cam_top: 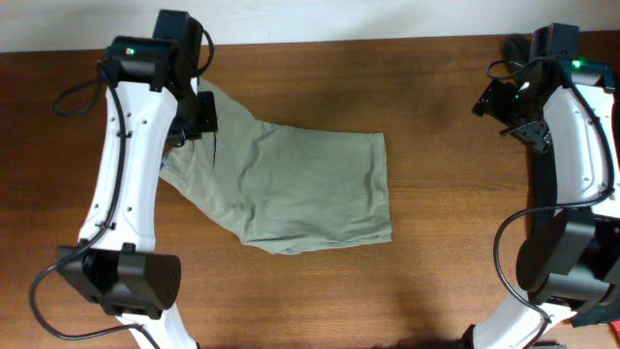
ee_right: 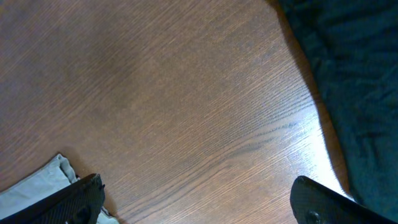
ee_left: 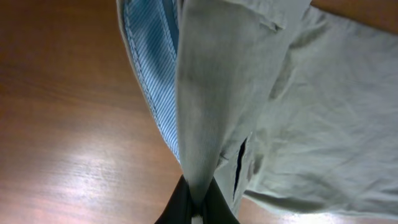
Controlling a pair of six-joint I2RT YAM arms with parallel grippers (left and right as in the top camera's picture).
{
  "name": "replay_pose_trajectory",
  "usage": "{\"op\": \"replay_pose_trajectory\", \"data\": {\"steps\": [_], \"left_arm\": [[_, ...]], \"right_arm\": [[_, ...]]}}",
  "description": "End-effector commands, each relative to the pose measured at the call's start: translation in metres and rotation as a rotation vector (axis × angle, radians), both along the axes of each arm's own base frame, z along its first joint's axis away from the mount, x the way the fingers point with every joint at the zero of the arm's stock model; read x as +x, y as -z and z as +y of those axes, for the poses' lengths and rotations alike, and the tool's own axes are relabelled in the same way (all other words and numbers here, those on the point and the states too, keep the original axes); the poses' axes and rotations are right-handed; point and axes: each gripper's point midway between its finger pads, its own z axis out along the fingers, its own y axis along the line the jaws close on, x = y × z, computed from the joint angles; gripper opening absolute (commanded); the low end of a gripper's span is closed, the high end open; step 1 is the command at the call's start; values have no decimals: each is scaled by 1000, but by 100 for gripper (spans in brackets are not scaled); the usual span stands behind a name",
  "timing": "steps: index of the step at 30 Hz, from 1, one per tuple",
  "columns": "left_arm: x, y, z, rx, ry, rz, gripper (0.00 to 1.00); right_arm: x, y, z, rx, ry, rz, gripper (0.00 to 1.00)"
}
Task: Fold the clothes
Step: 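Lift the left end and fold it rightward over the pants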
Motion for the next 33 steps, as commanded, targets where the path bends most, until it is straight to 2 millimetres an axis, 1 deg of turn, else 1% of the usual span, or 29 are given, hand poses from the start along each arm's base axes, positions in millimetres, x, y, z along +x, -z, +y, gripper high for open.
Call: {"op": "replay_pose_trajectory", "data": {"steps": [1, 4, 8, 10, 12, 15, 20, 22, 23, 25, 28, 32, 33], "left_arm": [[-1, -51, 11, 25, -34, -145, 1], [-10, -61, 13, 29, -43, -143, 1], [-12, -68, 23, 74, -91, -167, 1], [-12, -68, 22, 63, -96, -167, 1], [-12, -65, 15, 41, -81, -159, 1], [-11, -65, -2, 38, -39, -164, 1], [-13, -66, -46, 15, 48, -188, 1], [-12, -63, -66, 6, 88, -197, 1], [-12, -58, -78, -1, 103, -195, 1], [-12, -47, -93, -12, 130, -183, 1], [-11, -19, -120, -40, 181, -150, 1], [-9, 26, -136, -55, 191, -104, 1], [-10, 31, -140, -69, 197, -95, 1]], "right_arm": [[2, -9, -2, -14, 4, -22, 99], [2, -9, -2, -14, 4, -22, 99], [2, -9, -2, -14, 4, -22, 99], [1, -9, -2, -14, 4, -22, 99], [2, -9, -2, -14, 4, -22, 99], [1, -9, -2, -14, 4, -22, 98], [2, -9, -2, -14, 4, -22, 99], [2, -9, -2, -14, 4, -22, 99], [2, -9, -2, -14, 4, -22, 99], [2, -9, -2, -14, 4, -22, 99], [2, -9, -2, -14, 4, -22, 99], [2, -9, -2, -14, 4, -22, 99], [2, -9, -2, -14, 4, -22, 99]]}}
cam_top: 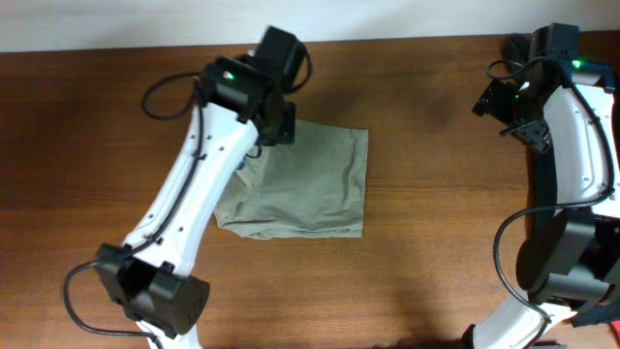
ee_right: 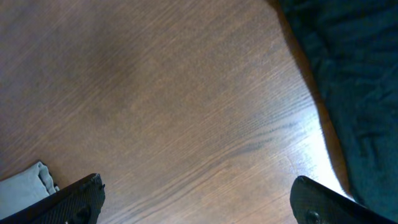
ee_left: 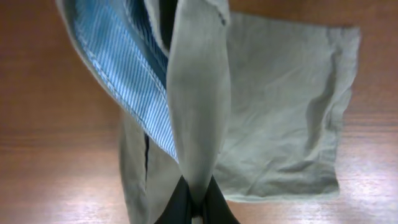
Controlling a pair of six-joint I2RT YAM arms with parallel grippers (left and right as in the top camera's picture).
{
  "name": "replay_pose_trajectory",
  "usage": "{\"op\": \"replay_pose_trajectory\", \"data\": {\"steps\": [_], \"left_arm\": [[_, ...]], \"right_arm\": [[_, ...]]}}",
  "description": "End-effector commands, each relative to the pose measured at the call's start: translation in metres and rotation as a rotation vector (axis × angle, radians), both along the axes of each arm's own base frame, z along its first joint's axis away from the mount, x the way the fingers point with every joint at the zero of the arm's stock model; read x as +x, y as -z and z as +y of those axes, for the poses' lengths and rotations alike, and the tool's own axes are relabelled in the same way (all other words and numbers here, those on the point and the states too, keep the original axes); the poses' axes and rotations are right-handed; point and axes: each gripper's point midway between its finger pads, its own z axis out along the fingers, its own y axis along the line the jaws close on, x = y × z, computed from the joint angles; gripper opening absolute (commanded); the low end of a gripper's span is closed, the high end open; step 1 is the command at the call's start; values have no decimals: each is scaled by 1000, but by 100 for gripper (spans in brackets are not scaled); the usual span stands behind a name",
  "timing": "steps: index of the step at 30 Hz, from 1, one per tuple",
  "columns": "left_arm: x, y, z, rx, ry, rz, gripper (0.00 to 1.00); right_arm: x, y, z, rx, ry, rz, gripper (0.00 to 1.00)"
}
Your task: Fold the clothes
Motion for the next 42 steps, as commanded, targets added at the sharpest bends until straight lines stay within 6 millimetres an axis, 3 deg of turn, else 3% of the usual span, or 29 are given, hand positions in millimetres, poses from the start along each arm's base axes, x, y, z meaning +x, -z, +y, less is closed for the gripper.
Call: {"op": "replay_pose_trajectory", "data": {"steps": [1, 4, 9, 12, 18, 21, 24, 29, 34, 42], "left_arm": [[-8, 26, -17, -69, 12, 47, 1], [-6, 30, -29, -111, 33, 43, 1], [-6, 16, -46, -137, 76, -2, 1], [-12, 13, -68, -183, 126, -5, 1], [-14, 30, -94, -195, 161, -10, 1], [-11, 37, -96, -184, 160, -13, 1], [-5, 30, -72, -84, 111, -59, 1], [-1, -7, 14, 93, -89, -95, 1], [1, -42, 92, 97, -268, -112, 1], [-19, -95, 165, 153, -416, -173, 1]], "right_arm": [[2, -9, -2, -14, 4, -22, 99], [2, -9, -2, -14, 4, -23, 99], [2, -9, -2, -14, 4, -23, 99], [2, -9, -2, -14, 4, -23, 99], [2, -9, -2, -14, 4, -23, 99], [2, -9, -2, -14, 4, -23, 98], [2, -9, -2, -14, 4, -22, 99], [2, -9, -2, -14, 4, -22, 99], [2, -9, -2, -14, 4, -23, 99], [2, -9, -2, -14, 4, -23, 99]]}}
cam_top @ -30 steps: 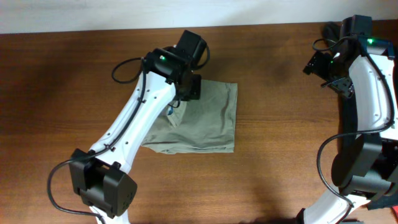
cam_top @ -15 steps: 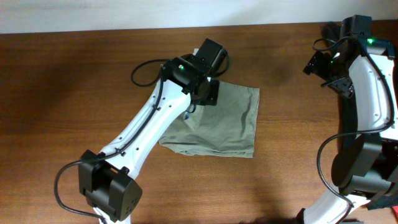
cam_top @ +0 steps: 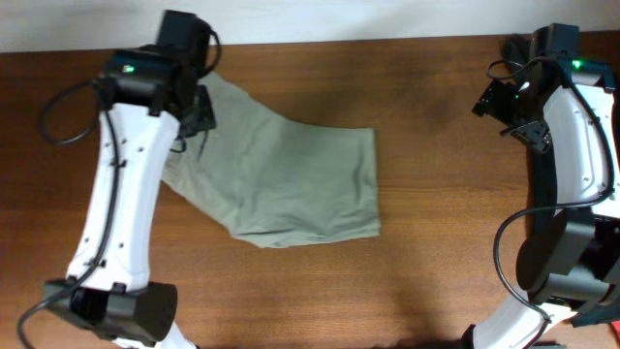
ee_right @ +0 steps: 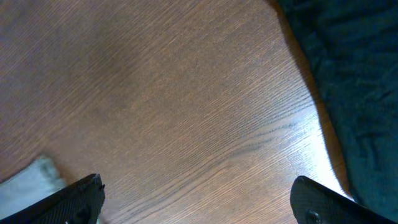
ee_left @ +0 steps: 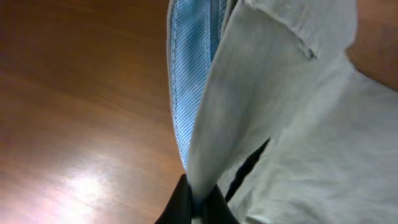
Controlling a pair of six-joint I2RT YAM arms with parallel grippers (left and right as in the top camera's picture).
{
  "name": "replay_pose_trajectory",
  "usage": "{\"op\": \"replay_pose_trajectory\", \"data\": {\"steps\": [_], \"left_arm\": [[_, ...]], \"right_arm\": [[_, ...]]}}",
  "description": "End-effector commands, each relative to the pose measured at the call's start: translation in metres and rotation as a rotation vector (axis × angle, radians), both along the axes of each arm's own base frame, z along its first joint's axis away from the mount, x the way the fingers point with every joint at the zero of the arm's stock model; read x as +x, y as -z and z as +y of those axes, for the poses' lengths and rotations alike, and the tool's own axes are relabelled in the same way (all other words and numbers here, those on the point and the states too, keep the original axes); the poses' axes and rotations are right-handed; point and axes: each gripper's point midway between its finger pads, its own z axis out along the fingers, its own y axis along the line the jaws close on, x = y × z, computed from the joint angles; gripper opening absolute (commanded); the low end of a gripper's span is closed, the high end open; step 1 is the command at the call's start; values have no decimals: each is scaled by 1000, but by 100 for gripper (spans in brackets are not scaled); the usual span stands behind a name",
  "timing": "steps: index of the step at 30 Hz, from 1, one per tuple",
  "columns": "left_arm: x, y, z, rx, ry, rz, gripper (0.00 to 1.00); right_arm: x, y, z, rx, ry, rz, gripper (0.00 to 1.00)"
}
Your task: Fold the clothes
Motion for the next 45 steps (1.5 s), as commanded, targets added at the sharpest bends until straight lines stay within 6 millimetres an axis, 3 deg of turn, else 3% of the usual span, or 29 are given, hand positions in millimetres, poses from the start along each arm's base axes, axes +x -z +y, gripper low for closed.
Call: {"op": "replay_pose_trajectory", "data": {"steps": [1, 6, 11, 14, 19, 26, 32, 38, 41, 45], "left_arm": [[-16, -48, 31, 96, -60, -94, 1], [-27, -59, 35, 109, -65, -90, 1], [-16, -45, 4, -23, 2, -73, 1], [-4, -30, -21, -67, 55, -46, 1], [19, 20, -62, -121, 129, 64, 1], [45, 81, -99, -153, 159, 162, 1], [50, 109, -114, -176, 178, 214, 1], [51, 116, -130, -172, 209, 218, 1], [47, 123, -132, -165, 215, 239, 1], [39, 146, -129, -149, 209, 294, 1]], "right_arm": [[2, -9, -2, -14, 4, -22, 99], [2, -9, -2, -14, 4, -22, 98], [2, -9, -2, -14, 4, -22, 99], [2, -9, -2, -14, 4, -22, 99], [2, -9, -2, -14, 4, -22, 99], [2, -9, -2, -14, 4, -22, 99], [2, -9, -2, -14, 4, -22, 99], [2, -9, -2, -14, 4, -22, 99], [2, -9, -2, -14, 4, -22, 99], [2, -9, -2, -14, 4, -22, 99]]}}
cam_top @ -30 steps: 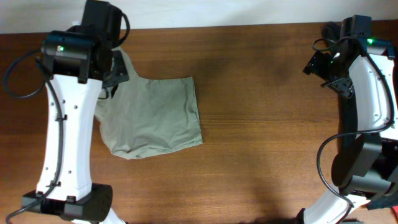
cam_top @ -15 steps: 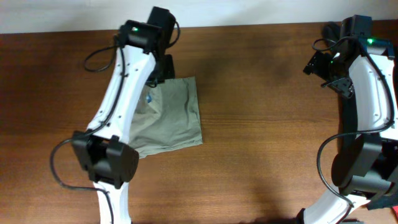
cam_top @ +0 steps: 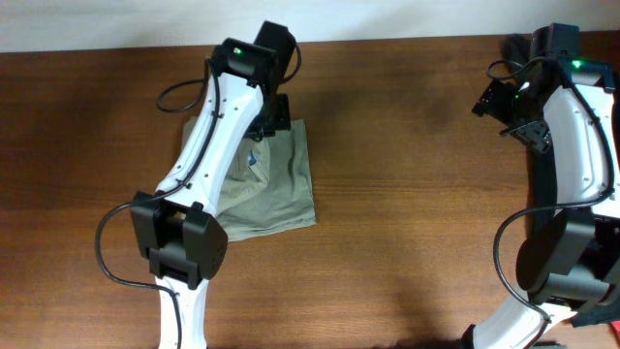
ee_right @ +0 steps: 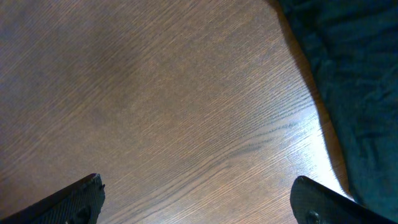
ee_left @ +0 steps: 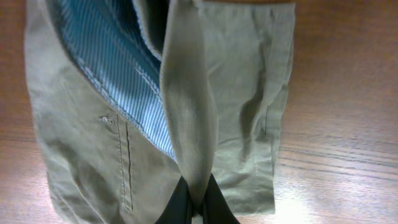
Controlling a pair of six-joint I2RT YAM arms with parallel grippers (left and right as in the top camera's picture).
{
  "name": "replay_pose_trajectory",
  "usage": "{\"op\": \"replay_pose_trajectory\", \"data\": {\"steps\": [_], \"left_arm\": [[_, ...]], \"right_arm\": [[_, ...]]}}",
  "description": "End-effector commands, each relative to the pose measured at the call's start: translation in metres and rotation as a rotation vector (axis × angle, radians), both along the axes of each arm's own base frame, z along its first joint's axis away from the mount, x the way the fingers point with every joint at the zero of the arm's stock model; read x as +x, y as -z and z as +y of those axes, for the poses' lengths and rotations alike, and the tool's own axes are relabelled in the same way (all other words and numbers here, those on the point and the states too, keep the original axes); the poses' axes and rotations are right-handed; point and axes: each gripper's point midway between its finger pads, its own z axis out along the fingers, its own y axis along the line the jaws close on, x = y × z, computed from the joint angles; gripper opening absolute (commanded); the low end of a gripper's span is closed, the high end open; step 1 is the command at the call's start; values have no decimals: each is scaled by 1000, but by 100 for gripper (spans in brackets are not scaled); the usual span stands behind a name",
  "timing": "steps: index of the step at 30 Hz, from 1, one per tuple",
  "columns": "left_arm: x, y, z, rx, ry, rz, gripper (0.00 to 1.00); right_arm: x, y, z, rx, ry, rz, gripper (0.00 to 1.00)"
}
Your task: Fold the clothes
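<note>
Grey-green shorts (cam_top: 281, 189) with a blue striped lining (ee_left: 118, 81) lie doubled over in a narrow stack left of the table's middle. My left gripper (ee_left: 197, 210) is shut on a raised fold of the cloth (ee_left: 186, 112), above the stack's far edge (cam_top: 274, 116). The lower layers (ee_left: 249, 93) lie flat under it. My right gripper (ee_right: 198, 202) hangs open over bare wood at the far right (cam_top: 504, 102), well away from the shorts.
A dark teal cloth (ee_right: 348, 74) lies at the table's far right corner (cam_top: 518, 44). The brown wooden table (cam_top: 417, 242) stretches between the shorts and the right arm. The left arm (cam_top: 208, 165) reaches across the shorts' left part.
My left gripper, still shut on the cloth, has gone from the far left to the right. The shorts, spread wide then, are now doubled into a narrower stack lying further left.
My left gripper held the shorts' edge at the far left with the cloth spread wide. Then it was to the right with the cloth doubled. Then it was back at the left, cloth spread. Now it is right again, cloth doubled. The right arm stayed still and open.
</note>
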Motion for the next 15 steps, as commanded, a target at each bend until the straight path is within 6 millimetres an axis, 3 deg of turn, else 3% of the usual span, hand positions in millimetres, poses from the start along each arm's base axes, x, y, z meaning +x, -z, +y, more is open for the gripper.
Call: {"op": "replay_pose_trajectory", "data": {"steps": [1, 6, 14, 15], "left_arm": [[-10, 28, 0, 12, -8, 68, 1], [-17, 59, 3, 28, -8, 111, 1], [-16, 68, -2, 0, -6, 112, 2], [-16, 68, -2, 1, -6, 111, 6]], "right_arm": [[2, -9, -2, -14, 4, -22, 99], [2, -9, -2, -14, 4, -22, 99], [1, -9, -2, -14, 4, -22, 99], [1, -9, -2, -14, 4, -22, 99]]}}
